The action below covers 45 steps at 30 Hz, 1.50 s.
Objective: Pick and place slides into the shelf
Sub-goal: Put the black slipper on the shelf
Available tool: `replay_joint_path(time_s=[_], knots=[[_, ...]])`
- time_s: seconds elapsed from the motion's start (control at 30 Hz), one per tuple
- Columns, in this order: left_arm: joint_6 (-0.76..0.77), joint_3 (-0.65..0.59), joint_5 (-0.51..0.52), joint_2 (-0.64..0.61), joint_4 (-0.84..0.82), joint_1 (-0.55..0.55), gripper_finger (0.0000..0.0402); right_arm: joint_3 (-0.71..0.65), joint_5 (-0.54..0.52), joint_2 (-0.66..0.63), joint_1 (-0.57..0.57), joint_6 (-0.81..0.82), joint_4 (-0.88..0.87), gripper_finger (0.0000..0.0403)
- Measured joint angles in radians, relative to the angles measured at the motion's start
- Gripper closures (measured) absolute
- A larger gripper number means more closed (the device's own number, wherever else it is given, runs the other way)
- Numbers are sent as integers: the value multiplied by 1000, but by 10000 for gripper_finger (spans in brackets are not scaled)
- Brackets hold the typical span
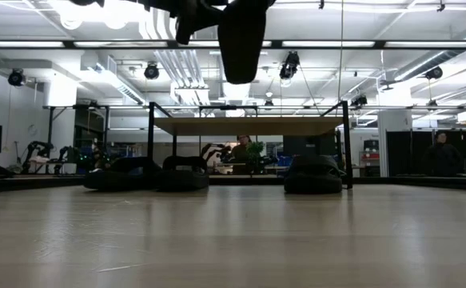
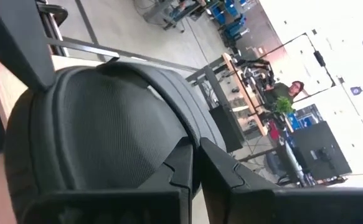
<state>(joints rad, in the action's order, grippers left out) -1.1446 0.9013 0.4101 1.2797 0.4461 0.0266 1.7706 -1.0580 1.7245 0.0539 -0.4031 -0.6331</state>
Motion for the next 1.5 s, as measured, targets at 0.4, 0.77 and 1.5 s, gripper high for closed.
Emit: replay_joint_path(time_s=[0.4, 0.77, 1.5], knots=[[-21, 31, 87, 5, -23, 1, 194, 0, 80, 0, -8, -62, -16, 394], [-43, 91, 121, 95, -44, -2, 194, 0, 70, 0, -29, -46, -5, 394], [-75, 149, 156, 145, -50, -3, 336, 0, 68, 9, -33, -47, -14, 394]])
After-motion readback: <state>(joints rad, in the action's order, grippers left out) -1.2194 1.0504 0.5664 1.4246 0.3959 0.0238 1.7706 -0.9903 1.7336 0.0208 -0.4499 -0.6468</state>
